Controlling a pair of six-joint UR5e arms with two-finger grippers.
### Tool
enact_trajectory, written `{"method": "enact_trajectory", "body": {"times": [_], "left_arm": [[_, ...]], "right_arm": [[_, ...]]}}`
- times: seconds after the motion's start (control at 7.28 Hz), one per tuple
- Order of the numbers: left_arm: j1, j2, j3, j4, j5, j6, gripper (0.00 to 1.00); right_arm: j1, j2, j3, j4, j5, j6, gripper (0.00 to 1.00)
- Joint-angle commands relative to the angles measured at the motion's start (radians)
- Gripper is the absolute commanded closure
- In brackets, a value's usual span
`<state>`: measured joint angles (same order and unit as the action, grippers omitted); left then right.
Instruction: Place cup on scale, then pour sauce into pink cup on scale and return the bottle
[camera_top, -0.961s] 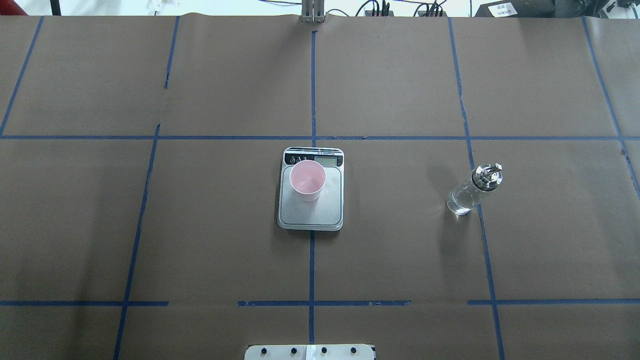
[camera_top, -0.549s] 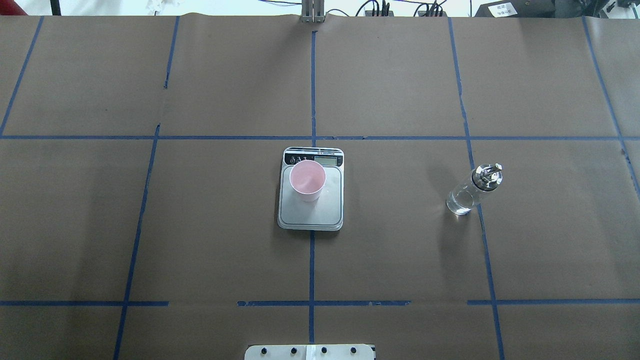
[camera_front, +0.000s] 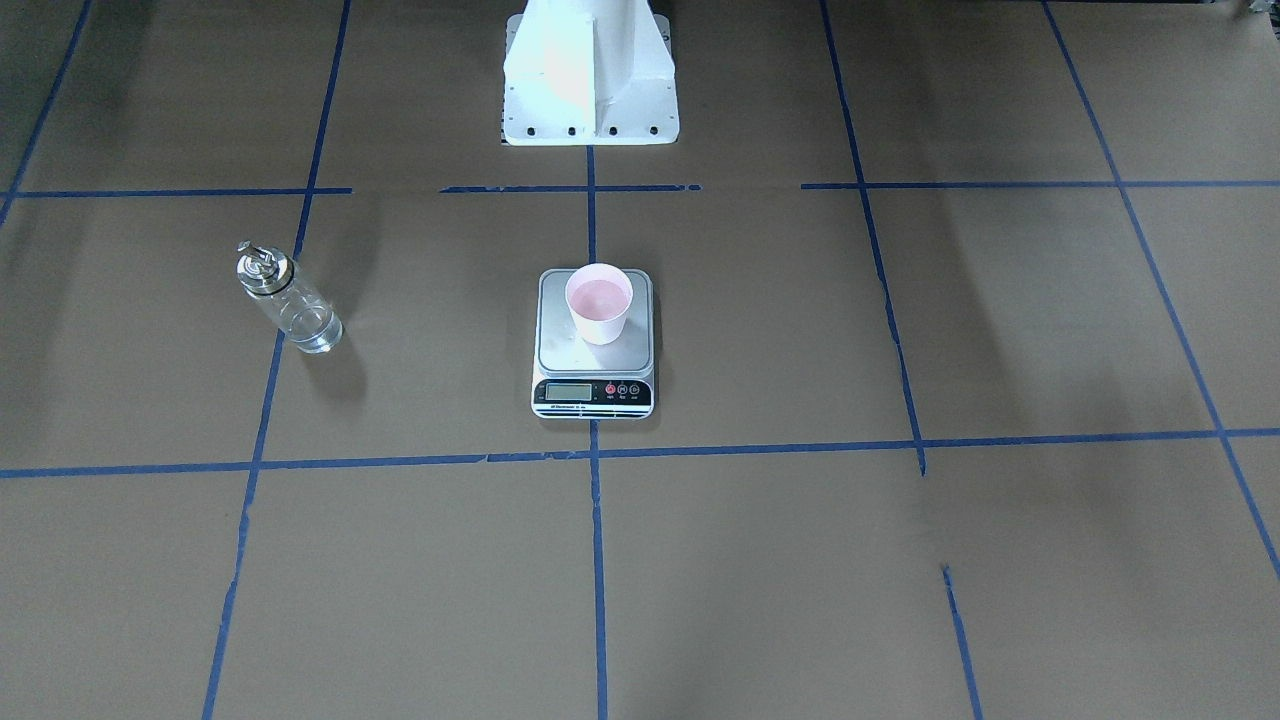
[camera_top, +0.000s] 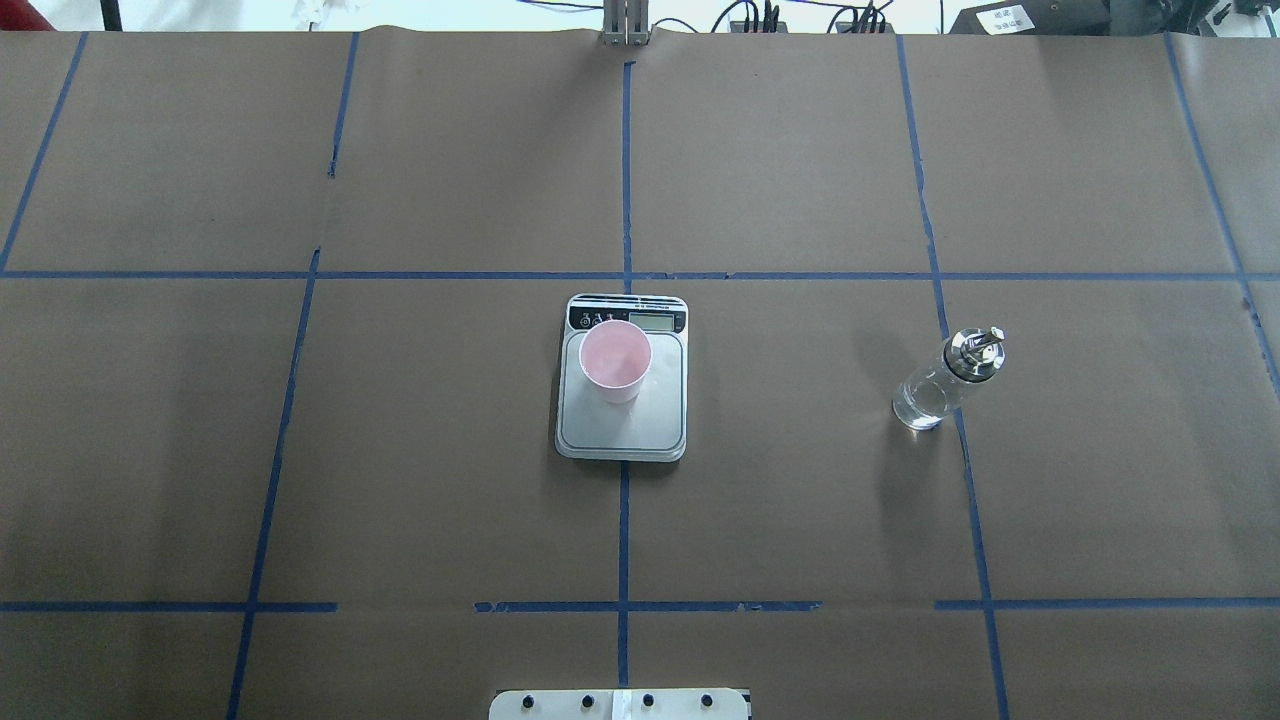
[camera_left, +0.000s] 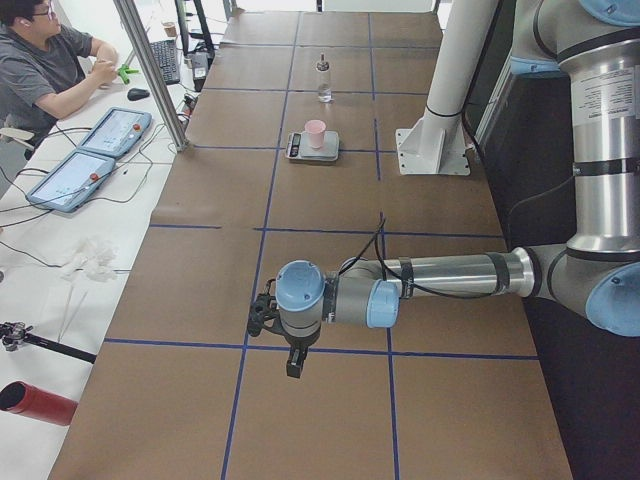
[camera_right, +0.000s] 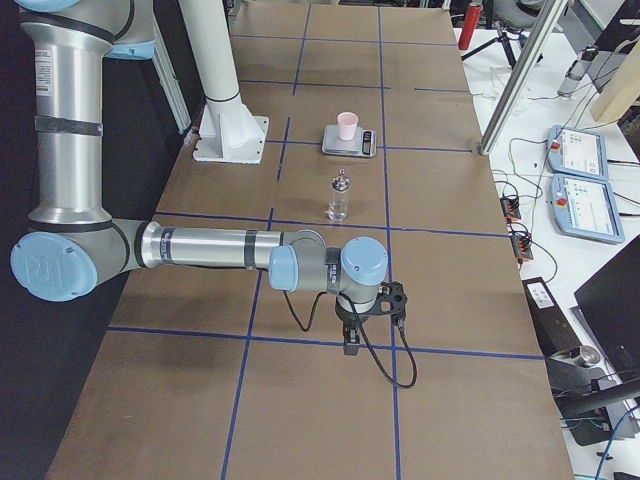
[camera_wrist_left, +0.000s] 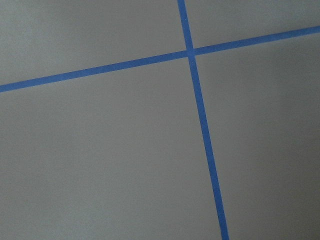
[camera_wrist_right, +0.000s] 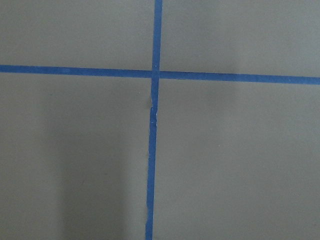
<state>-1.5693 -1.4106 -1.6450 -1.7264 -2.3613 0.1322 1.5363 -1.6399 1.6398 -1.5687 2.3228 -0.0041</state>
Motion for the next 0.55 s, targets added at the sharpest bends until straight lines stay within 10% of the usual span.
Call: {"method": "enact_trajectory", "body": {"times": [0.0, 0.41], "left_arm": [[0.000, 0.001, -0.004, 0.004, -0.001, -0.003, 0.00], [0.000, -0.008, -0.001, 0.002, -0.050, -0.053, 0.00]], "right_arm": [[-0.016, -0.001, -0.003, 0.001, -0.005, 0.006, 0.00], [-0.018, -0.014, -0.008, 0.002, -0.016, 0.004, 0.00]]}}
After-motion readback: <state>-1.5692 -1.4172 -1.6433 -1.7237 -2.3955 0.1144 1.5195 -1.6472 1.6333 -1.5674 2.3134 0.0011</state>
